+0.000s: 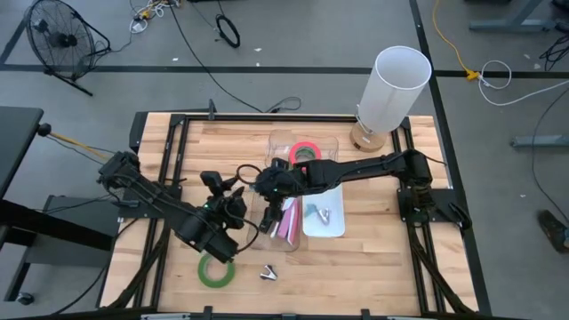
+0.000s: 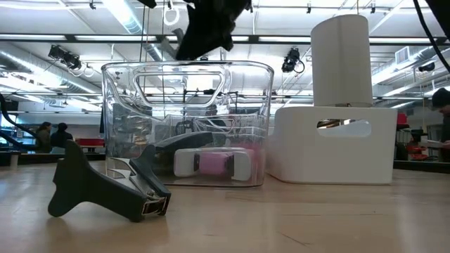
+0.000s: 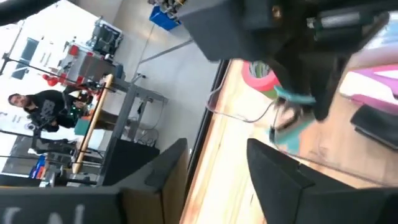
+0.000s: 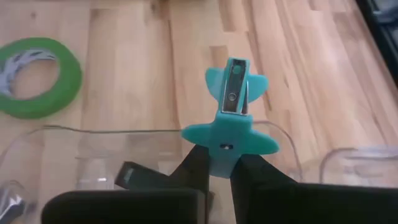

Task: Pick and place Stapler, Stapler remover, tape
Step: Put the blue staple remover into the white bin

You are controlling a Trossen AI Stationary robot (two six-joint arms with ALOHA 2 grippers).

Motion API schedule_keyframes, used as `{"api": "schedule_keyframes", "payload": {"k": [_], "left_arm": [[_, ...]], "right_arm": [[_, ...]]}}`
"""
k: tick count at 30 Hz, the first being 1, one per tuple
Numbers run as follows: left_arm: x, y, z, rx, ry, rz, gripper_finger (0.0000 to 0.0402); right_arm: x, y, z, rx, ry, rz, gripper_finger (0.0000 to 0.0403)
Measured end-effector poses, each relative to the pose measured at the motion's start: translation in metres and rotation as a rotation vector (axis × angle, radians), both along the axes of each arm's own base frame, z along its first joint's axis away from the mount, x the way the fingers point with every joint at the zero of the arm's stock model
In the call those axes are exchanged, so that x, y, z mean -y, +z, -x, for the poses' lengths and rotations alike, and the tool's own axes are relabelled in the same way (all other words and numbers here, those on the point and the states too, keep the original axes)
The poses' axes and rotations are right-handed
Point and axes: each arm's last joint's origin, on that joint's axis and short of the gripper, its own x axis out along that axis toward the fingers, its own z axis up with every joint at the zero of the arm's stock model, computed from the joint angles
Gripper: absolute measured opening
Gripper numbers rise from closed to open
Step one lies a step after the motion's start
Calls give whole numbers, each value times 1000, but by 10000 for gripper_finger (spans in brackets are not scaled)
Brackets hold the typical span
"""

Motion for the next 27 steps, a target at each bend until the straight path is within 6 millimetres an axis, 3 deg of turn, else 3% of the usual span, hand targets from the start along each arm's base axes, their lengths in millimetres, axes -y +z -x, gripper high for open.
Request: {"api": "schedule_keyframes", "payload": {"k": [5,12,17,22,27], "left_arm": [[-6,11,10,-33,-13,54,184],[-9,14,19,-91,-9,192,166],[-9,12,18,-141,-22,211,154],[-9,12,18,-141,-28,188,149],[-9,12,18,-151,-34,183,149]], "right_arm": [[2,-3,15,-140,-56,-11,24],[-1,12,66,-431,-223,-16,24],[-18,25,97,-525,-337,-23,24],[-35,20,114,-537,-389,-48,24],[-45,3,126,-560,-425,-47,24]]}}
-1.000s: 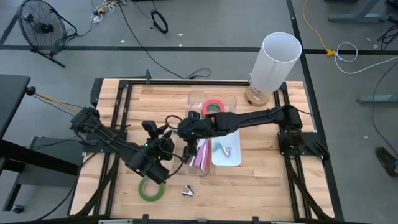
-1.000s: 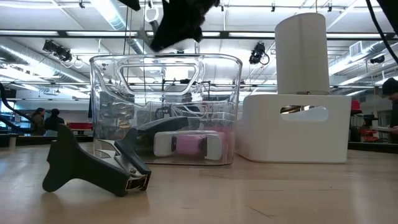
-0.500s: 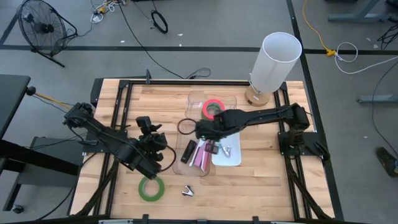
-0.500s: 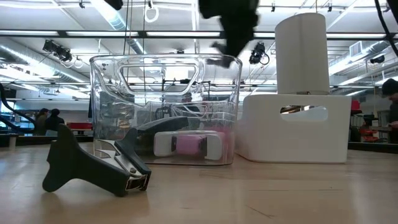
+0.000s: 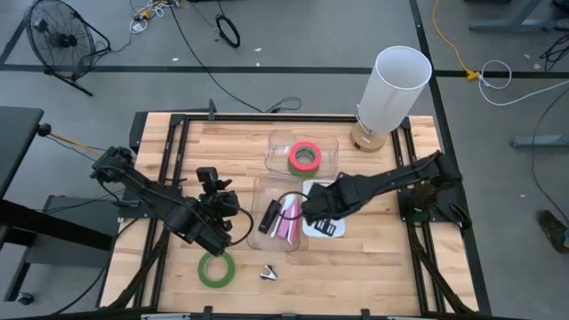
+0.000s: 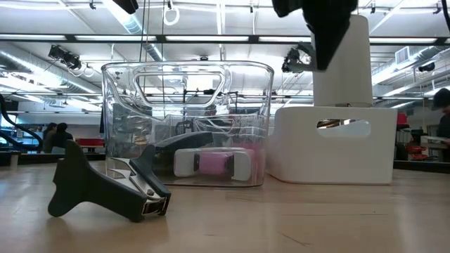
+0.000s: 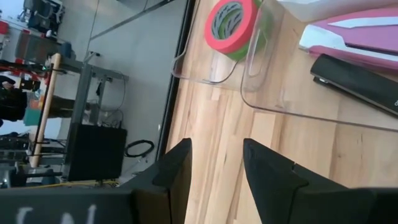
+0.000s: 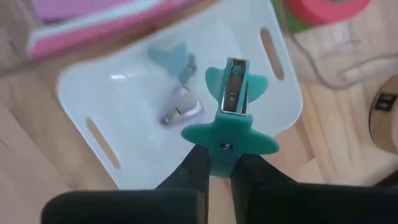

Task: Pick and place Stapler, Stapler remover, tape
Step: Put the blue staple remover into the white bin, then put the black staple remover into the white bin

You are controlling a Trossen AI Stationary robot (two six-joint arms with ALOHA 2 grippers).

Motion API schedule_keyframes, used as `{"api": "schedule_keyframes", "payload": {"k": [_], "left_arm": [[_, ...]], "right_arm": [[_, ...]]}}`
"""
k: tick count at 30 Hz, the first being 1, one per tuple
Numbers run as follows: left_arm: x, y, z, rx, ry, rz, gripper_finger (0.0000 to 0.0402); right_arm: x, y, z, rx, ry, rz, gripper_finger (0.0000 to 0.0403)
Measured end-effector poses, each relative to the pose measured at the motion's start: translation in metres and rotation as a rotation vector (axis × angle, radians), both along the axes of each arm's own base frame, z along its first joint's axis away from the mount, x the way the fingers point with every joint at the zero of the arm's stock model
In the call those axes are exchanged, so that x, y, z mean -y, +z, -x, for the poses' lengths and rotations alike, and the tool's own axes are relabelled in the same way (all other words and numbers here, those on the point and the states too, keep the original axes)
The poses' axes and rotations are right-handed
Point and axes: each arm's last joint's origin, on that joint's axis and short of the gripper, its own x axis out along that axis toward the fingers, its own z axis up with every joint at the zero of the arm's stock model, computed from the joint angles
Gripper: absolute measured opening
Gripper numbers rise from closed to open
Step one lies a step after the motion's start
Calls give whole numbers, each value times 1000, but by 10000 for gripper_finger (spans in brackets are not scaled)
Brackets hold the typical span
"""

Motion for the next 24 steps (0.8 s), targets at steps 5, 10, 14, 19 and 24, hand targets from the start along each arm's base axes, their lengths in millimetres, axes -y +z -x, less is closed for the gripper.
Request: {"api": "schedule_keyframes", "payload": {"k": [5,10,14,19,24], "left_arm": [[0,0,0,5,5,3,149],[0,0,0,5,5,3,149],[0,0,0,8,5,1,149],[0,0,0,27,20,12,149],[5,-1,-7,88,16,90,149]], "right_arm": [[-1,-21,6,-50,1,16,58],[0,-42,8,-83,43,25,98],[0,-58,10,-109,116,-6,114],[0,-63,8,-93,140,-9,121],[-1,-59,3,-54,178,-4,114]]}}
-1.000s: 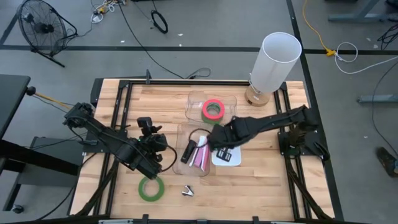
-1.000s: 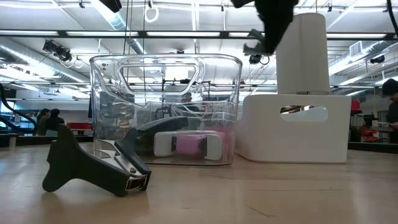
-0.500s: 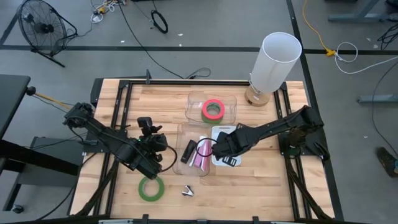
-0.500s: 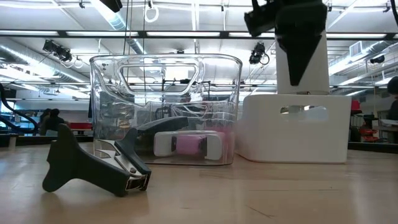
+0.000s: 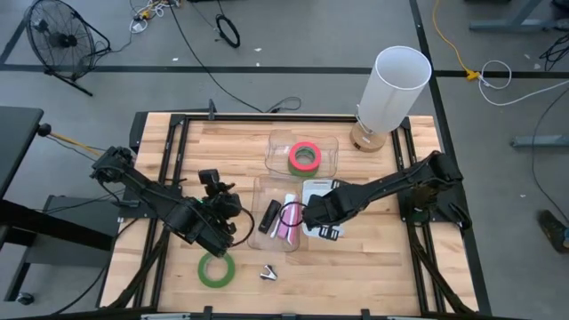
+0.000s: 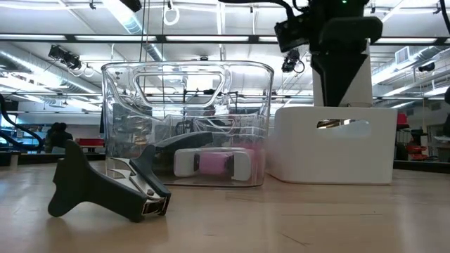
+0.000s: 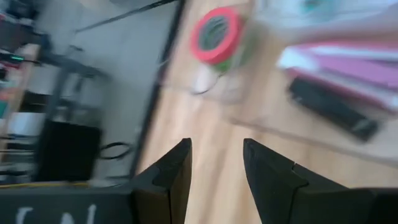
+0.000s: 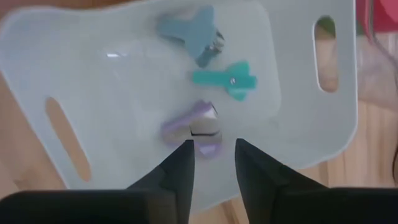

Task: Pick and place Stapler, Stapler remover, tape
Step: Put the black staple remover into the white bin

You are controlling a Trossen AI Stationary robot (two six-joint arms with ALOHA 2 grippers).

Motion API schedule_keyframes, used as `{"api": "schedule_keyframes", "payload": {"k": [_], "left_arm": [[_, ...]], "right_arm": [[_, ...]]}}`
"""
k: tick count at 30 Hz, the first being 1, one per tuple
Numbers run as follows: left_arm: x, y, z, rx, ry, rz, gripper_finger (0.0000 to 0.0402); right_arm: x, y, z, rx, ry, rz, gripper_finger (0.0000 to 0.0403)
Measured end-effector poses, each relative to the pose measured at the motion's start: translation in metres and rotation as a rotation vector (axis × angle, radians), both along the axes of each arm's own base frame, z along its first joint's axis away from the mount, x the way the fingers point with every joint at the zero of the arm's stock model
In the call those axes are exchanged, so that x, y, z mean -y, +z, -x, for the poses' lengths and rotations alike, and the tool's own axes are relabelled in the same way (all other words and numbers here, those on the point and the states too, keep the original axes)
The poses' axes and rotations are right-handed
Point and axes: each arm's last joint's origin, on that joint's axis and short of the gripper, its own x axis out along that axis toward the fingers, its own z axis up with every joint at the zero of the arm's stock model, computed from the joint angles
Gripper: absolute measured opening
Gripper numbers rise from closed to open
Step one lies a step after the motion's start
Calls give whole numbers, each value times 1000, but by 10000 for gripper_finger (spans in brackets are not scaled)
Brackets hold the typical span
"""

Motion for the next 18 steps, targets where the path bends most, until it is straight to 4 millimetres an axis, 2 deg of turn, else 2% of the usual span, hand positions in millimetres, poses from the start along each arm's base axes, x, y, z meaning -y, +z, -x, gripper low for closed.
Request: {"api": "schedule_keyframes", "payload": {"k": [4,9,18], "left_arm": [[14,-2,-14,-7,-125,172,149],[44,-15,-38,-43,-373,315,149],[88,-72,-65,-160,-460,456,149]], "right_arm": [[-1,7,-5,41,21,8,109],[-2,22,-15,130,54,34,107],[-10,47,-30,286,129,6,107]]}}
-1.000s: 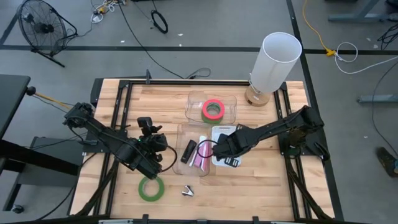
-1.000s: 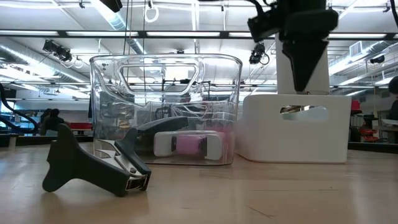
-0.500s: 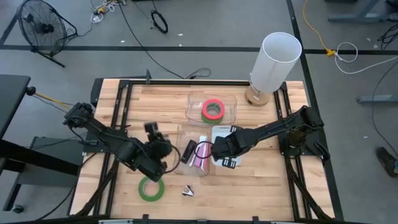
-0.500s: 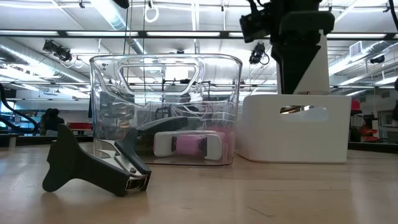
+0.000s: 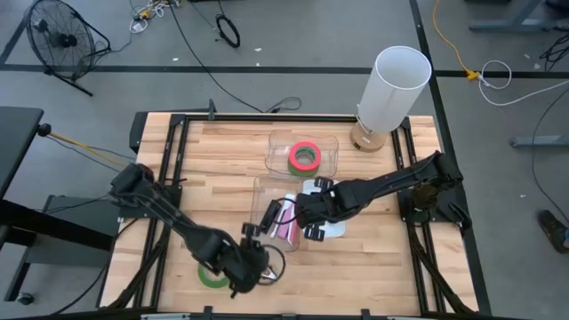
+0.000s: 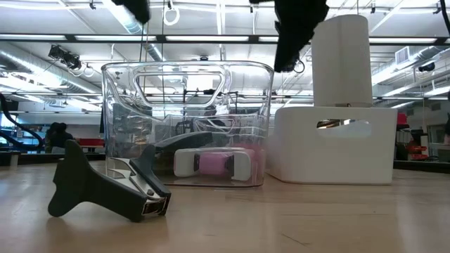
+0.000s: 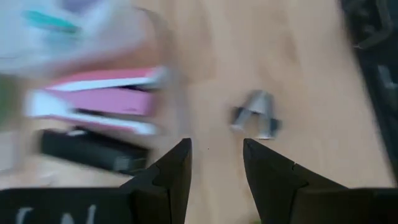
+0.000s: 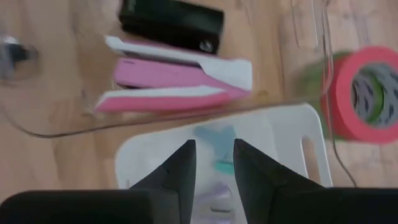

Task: Pick and place Stapler, Stapler remover, tape
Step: Put the black staple remover into the white bin

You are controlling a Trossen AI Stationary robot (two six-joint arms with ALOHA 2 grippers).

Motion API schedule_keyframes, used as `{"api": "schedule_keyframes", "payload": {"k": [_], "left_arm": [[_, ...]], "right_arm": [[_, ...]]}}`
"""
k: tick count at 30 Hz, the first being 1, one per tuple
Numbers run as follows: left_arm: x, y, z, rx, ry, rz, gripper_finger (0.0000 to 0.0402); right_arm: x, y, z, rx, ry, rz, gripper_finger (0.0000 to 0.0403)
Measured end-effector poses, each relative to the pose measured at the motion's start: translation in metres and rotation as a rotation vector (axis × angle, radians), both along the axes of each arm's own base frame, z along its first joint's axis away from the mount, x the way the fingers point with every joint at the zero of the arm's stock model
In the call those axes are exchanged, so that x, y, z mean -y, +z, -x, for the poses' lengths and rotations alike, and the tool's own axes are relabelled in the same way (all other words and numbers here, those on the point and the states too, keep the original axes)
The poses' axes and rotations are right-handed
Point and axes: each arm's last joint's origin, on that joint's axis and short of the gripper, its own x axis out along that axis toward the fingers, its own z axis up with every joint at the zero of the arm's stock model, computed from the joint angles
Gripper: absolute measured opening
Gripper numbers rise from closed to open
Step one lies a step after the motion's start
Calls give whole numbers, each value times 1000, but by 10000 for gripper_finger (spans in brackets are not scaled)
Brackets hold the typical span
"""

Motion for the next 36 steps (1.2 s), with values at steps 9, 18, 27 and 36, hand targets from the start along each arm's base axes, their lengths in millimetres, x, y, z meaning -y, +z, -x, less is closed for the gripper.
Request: {"api": "schedule_keyframes", "payload": {"k": [9,18,27,36], "left_arm": [[39,-51,-8,-81,-31,87,149],[50,-76,-14,-93,-37,74,149],[49,-98,-21,-111,-22,18,149],[39,-100,-30,-119,5,19,149]], "right_arm": [[-3,15,-3,45,29,-7,109],[-5,20,-6,73,39,-60,110],[-8,21,-7,84,58,-95,110],[-9,22,-9,105,78,-92,110]]}}
